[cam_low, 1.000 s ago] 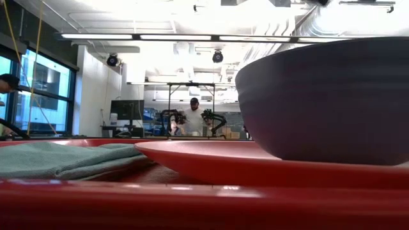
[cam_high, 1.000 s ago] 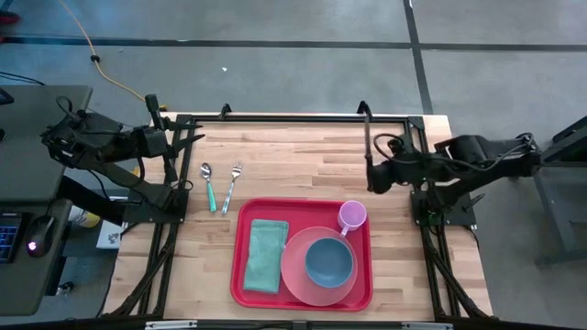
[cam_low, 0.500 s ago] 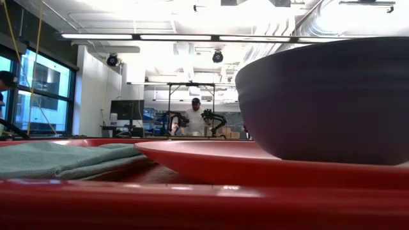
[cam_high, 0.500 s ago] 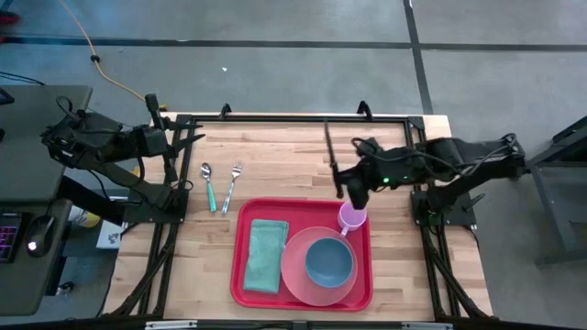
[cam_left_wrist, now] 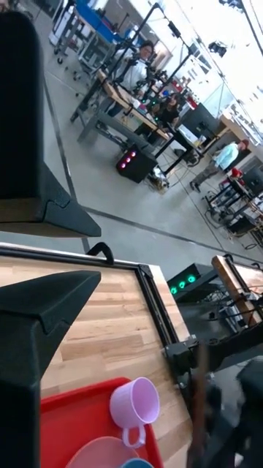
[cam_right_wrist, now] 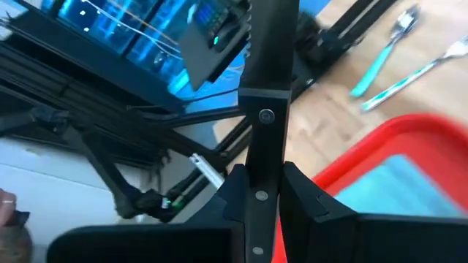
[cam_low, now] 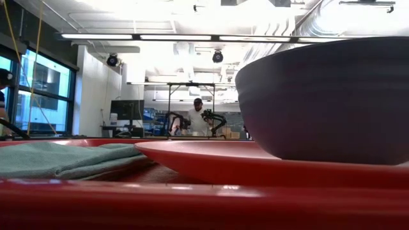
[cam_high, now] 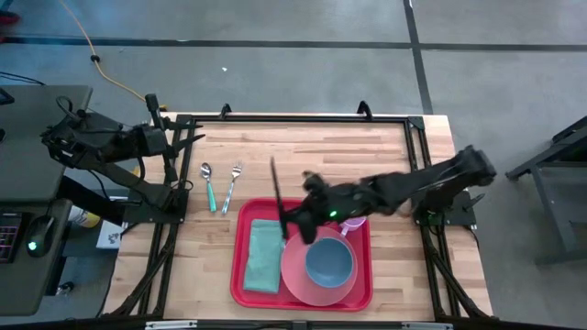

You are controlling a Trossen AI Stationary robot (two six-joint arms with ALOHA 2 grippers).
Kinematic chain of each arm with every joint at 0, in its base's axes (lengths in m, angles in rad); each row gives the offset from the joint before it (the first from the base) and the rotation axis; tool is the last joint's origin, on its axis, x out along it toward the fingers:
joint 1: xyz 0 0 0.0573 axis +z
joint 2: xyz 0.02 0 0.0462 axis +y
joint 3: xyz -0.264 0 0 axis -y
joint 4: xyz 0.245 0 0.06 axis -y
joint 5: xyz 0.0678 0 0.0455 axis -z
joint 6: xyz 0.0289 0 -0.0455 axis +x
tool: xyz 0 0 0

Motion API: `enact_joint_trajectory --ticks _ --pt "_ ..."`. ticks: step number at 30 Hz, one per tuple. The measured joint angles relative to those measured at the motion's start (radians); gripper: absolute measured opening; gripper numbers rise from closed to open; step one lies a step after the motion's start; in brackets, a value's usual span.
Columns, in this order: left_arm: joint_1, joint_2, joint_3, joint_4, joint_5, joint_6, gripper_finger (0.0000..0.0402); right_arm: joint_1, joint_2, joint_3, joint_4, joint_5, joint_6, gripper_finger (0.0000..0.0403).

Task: Set up tray
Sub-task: Put the black knife on top of the blue napkin to the left of the pink plate

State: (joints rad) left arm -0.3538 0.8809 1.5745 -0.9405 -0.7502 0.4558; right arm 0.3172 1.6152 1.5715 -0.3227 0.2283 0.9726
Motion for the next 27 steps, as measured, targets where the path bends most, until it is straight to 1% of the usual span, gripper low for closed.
enact_joint_trajectory --ticks 3,7,9,12,16,19,21,23,27 --pt "0.0 0.0 0.0 -0.002 0.0 0.012 0.0117 0.013 0.08 0.0 0.11 -0.024 0.051 0.0024" --pt "0.0 0.0 0.0 -0.002 -0.001 0.011 0.0117 0.045 0.179 0.0 0.254 -0.027 0.136 0.0024" --pt "0.0 0.0 0.0 -0.002 -0.001 0.011 0.0117 0.063 0.217 0.0 0.28 -0.021 0.191 0.0024" --pt "0.0 -0.002 0.0 -0.002 -0.001 0.011 0.0117 0.089 0.254 -0.001 0.286 0.026 0.238 0.0024" --pt "0.0 -0.002 0.0 -0.002 -0.002 0.011 0.0117 0.105 0.26 -0.001 0.235 0.11 0.25 0.0024" --pt "0.0 -0.002 0.0 -0.003 -0.002 0.011 0.0117 0.106 0.262 -0.001 0.178 0.13 0.236 0.0024" --pt "0.0 -0.002 0.0 -0.004 -0.002 0.011 0.0117 0.101 0.262 0.001 0.159 0.122 0.234 0.0024" --pt "0.0 -0.002 0.0 -0.004 -0.002 0.011 0.0117 0.101 0.268 0.032 0.087 0.104 0.233 0.0024" --pt "0.0 -0.002 0.0 -0.005 -0.002 0.009 0.0117 0.102 0.319 0.164 -0.109 0.036 0.226 0.0024"
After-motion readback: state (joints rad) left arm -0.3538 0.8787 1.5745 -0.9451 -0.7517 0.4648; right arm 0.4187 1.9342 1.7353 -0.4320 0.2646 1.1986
